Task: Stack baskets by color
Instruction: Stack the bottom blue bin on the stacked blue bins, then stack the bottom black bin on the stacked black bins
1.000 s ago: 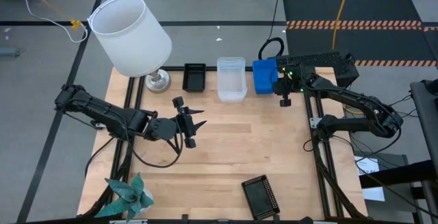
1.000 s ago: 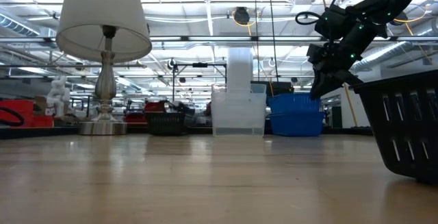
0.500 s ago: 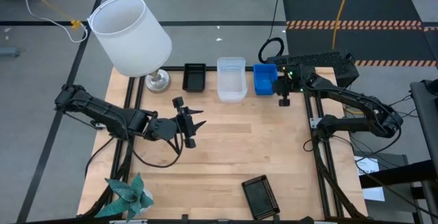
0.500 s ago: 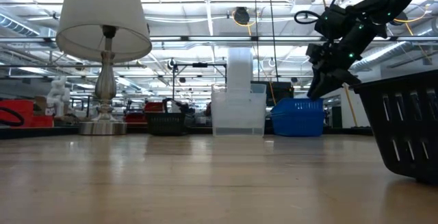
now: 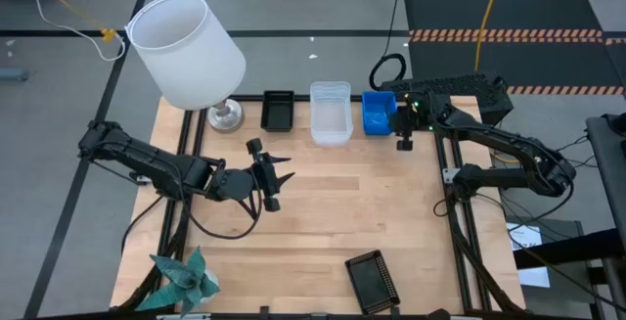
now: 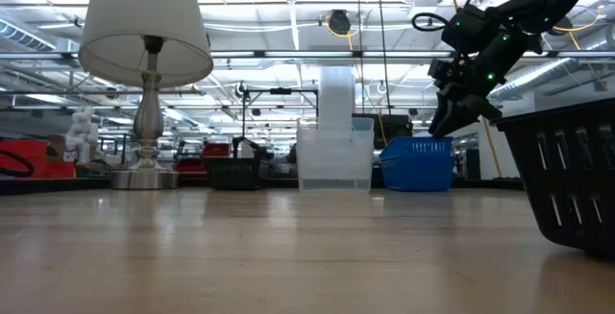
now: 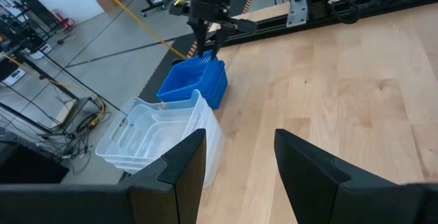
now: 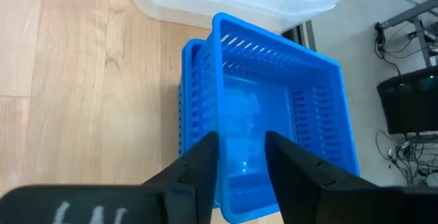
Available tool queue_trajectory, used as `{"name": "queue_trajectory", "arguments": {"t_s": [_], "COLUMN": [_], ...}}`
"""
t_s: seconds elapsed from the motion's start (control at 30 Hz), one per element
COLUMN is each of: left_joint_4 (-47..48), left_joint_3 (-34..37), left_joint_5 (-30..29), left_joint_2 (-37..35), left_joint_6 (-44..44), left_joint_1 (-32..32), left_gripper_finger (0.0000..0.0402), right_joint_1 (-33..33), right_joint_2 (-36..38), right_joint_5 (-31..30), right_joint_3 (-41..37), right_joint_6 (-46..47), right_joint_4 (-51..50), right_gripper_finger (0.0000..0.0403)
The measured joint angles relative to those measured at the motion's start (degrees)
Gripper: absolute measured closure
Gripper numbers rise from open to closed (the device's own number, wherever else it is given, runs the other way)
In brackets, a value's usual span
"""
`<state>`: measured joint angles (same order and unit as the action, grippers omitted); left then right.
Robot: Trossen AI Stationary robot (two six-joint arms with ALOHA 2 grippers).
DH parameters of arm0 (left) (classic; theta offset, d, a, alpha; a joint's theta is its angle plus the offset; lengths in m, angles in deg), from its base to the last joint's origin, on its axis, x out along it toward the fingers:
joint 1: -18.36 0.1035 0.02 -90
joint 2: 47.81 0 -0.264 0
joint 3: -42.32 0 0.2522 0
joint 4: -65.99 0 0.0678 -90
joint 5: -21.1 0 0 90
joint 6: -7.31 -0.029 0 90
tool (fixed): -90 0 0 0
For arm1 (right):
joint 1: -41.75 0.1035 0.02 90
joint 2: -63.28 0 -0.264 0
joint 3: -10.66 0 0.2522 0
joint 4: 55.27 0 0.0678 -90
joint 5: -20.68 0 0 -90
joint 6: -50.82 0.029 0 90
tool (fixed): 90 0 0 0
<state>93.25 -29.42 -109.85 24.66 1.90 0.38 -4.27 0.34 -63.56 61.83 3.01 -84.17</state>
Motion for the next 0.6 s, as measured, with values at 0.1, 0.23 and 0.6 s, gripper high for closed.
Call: {"name": "queue_trajectory", "arguments": {"t_s": [0.1,0.23,0.6], "left_joint_4": [0.0,0.0,-0.8], "left_joint_3": [0.0,0.0,0.0], "left_joint_5": [0.4,0.9,1.4], "left_joint_2": [0.0,0.0,0.0], "left_joint_6": [0.0,0.3,1.5], "left_joint_1": [0.0,0.0,0.0], "left_gripper_finger": [0.0224,0.0224,0.0224], "right_joint_1": [0.0,0.0,7.3], "right_joint_2": [0.5,2.6,13.8], "right_joint_5": [0.0,-0.1,-9.1], "right_joint_3": [0.0,0.0,0.0], "right_joint_6": [0.4,0.5,12.5], "right_joint_4": [0.1,0.7,8.6], "right_gripper_finger": [0.0272,0.0253,0.0244]}}
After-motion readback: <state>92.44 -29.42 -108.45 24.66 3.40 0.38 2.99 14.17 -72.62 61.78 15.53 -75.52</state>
